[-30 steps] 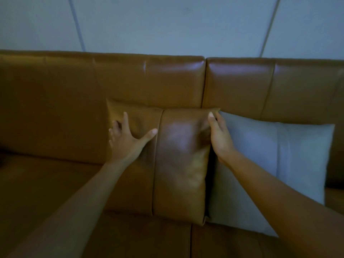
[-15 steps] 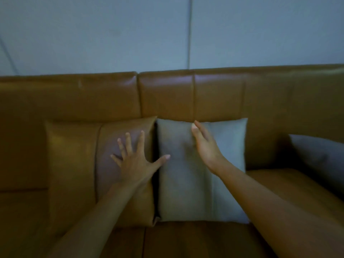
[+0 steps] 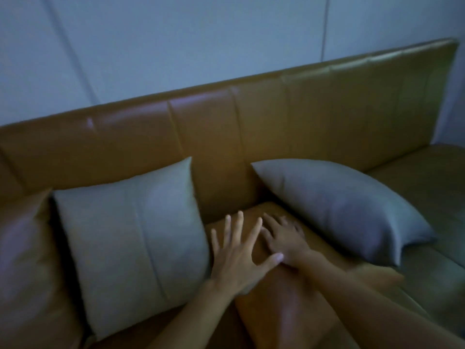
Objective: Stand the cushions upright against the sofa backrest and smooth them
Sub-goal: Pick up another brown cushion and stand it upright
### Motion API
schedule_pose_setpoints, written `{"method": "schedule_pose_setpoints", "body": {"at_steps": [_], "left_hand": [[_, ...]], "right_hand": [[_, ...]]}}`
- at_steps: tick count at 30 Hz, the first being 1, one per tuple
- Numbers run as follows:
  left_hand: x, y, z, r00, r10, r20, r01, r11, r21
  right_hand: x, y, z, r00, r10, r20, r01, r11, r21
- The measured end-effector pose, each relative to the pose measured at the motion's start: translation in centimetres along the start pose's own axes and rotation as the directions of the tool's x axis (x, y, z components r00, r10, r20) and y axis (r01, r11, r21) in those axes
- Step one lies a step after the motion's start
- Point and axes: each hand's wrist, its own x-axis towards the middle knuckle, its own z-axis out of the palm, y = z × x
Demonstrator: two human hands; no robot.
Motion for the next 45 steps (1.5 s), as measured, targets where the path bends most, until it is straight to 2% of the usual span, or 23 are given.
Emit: {"method": "schedule_pose_setpoints", "body": {"at_steps": [3, 7, 10, 14, 16, 18, 21, 24, 25, 27, 29, 31, 34, 38, 42, 45], "left_hand": [[1.5, 3.1, 3.6, 0.984, 0.012, 0.179, -0.018, 0.999, 0.029], [3.9, 5.3, 5.6, 0.986, -0.061, 0.153, 0.056, 0.998, 0.037], [5.2, 5.6, 5.6, 0.983, -0.076, 0.169, 0.069, 0.996, 0.050], [5.0, 5.4, 5.6, 0.983, -0.068, 0.168, 0.062, 0.997, 0.043], [4.9, 5.4, 5.7, 0.985, -0.059, 0.162, 0.053, 0.998, 0.040], [4.9, 5.4, 5.8, 0.985, -0.058, 0.161, 0.051, 0.998, 0.044], [5.0, 5.5, 6.0, 0.987, -0.055, 0.152, 0.048, 0.998, 0.047], [5.0, 5.7, 6.1, 0.988, -0.060, 0.143, 0.052, 0.997, 0.057], [4.9, 5.7, 6.1, 0.988, -0.065, 0.143, 0.056, 0.996, 0.063], [4.9, 5.8, 6.1, 0.987, -0.075, 0.139, 0.065, 0.995, 0.075], [4.5, 5.9, 6.0, 0.990, -0.078, 0.122, 0.066, 0.993, 0.101], [4.0, 5.7, 6.1, 0.993, -0.081, 0.091, 0.072, 0.993, 0.098], [2.6, 4.9, 6.4, 0.994, -0.107, 0.033, 0.105, 0.993, 0.054], [1.5, 2.6, 6.7, 0.976, -0.216, -0.004, 0.216, 0.976, -0.005], [0.7, -0.3, 6.6, 0.910, -0.413, 0.018, 0.409, 0.892, -0.193], [0.3, -1.0, 6.7, 0.891, -0.452, 0.038, 0.442, 0.846, -0.297]], "right_hand": [[-0.6, 5.6, -2.6, 0.999, -0.031, -0.036, 0.032, 0.999, 0.016], [-0.1, 9.8, -4.7, 0.980, -0.194, -0.042, 0.187, 0.973, -0.138], [0.4, 12.4, -5.1, 0.965, -0.253, -0.069, 0.236, 0.953, -0.191], [-0.1, 18.1, -6.5, 0.961, -0.258, -0.098, 0.201, 0.896, -0.396], [-0.6, 21.0, -7.3, 0.960, -0.245, -0.138, 0.137, 0.835, -0.533], [-1.3, 23.5, -8.2, 0.972, -0.166, -0.167, 0.039, 0.813, -0.581], [-2.8, 25.3, -8.1, 0.975, 0.024, -0.221, -0.138, 0.844, -0.518], [-4.2, 22.6, -6.3, 0.956, 0.230, -0.180, -0.272, 0.924, -0.268], [-4.6, 20.5, -5.6, 0.959, 0.256, -0.126, -0.272, 0.952, -0.142], [-5.1, 15.7, -3.9, 0.983, 0.185, -0.020, -0.185, 0.983, 0.017], [-4.7, 11.4, -2.1, 0.993, 0.119, 0.026, -0.118, 0.993, -0.030], [-4.0, 9.4, -1.4, 0.990, 0.142, 0.015, -0.140, 0.987, -0.083], [-3.1, 10.2, -1.9, 0.995, 0.104, 0.009, -0.101, 0.985, -0.141], [-1.7, 11.7, -2.6, 0.996, 0.091, 0.024, -0.088, 0.989, -0.117], [0.0, 11.7, -2.5, 0.992, 0.111, 0.060, -0.109, 0.993, -0.046], [1.1, 11.7, -2.4, 0.987, 0.141, 0.082, -0.140, 0.990, -0.018]]}}
